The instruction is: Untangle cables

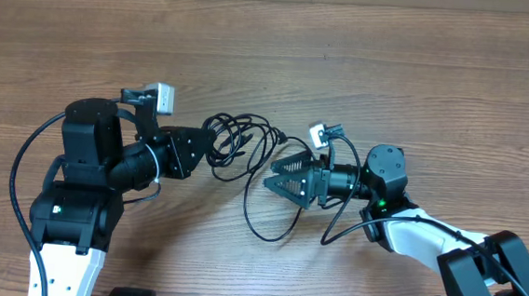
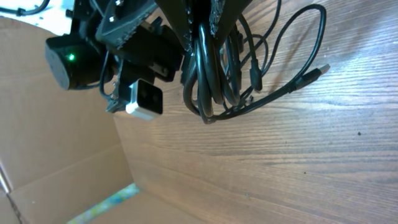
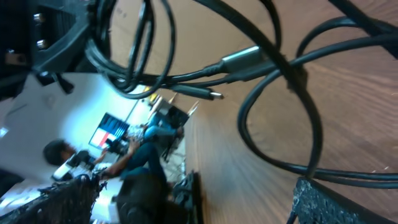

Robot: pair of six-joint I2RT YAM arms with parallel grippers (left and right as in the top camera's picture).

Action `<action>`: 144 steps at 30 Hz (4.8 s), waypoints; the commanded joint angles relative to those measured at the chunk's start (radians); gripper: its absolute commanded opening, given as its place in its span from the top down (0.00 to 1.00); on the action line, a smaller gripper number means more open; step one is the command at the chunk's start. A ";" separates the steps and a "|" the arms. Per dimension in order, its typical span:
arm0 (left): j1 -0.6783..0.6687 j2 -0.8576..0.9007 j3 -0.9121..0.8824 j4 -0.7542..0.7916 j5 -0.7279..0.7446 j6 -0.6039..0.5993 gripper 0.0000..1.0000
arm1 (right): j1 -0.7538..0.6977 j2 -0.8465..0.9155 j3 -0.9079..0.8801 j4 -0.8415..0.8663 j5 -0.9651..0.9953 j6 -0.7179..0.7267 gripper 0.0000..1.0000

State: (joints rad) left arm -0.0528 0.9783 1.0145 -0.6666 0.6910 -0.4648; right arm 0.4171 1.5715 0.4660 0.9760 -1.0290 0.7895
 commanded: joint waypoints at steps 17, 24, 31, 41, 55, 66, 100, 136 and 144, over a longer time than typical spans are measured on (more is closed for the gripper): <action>-0.008 -0.004 0.019 0.000 0.041 -0.041 0.96 | 0.099 -0.010 0.006 0.003 0.325 0.068 0.03; -0.008 -0.004 0.019 -0.011 0.042 -0.057 0.96 | 0.106 -0.010 0.006 0.003 0.315 0.076 0.07; -0.008 -0.004 0.019 -0.010 0.031 -0.060 0.96 | 0.106 -0.010 0.006 -0.036 0.303 0.075 0.07; -0.008 -0.003 0.019 -0.018 0.008 -0.060 0.96 | 0.138 -0.010 0.006 -0.061 0.331 0.075 0.05; -0.008 0.014 0.019 -0.023 0.008 -0.082 0.96 | 0.184 -0.010 0.006 0.007 0.333 0.100 0.06; -0.008 0.014 0.019 -0.012 0.041 -0.149 0.96 | 0.184 -0.010 0.006 -0.029 0.382 0.009 0.21; -0.165 0.014 0.019 0.103 -0.076 -0.212 0.96 | 0.185 -0.010 0.006 -0.158 0.478 -0.137 0.92; -0.164 0.015 0.019 -0.233 -0.639 -0.607 0.96 | 0.185 -0.010 0.003 -0.200 -0.132 -0.328 0.96; -0.163 0.015 0.019 -0.351 -0.813 -0.681 0.96 | 0.183 -0.010 0.003 -0.193 -0.113 -0.354 0.96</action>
State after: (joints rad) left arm -0.2157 0.9951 1.0145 -1.0039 -0.0021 -1.0904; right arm 0.5972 1.5715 0.4656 0.7750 -1.1412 0.4580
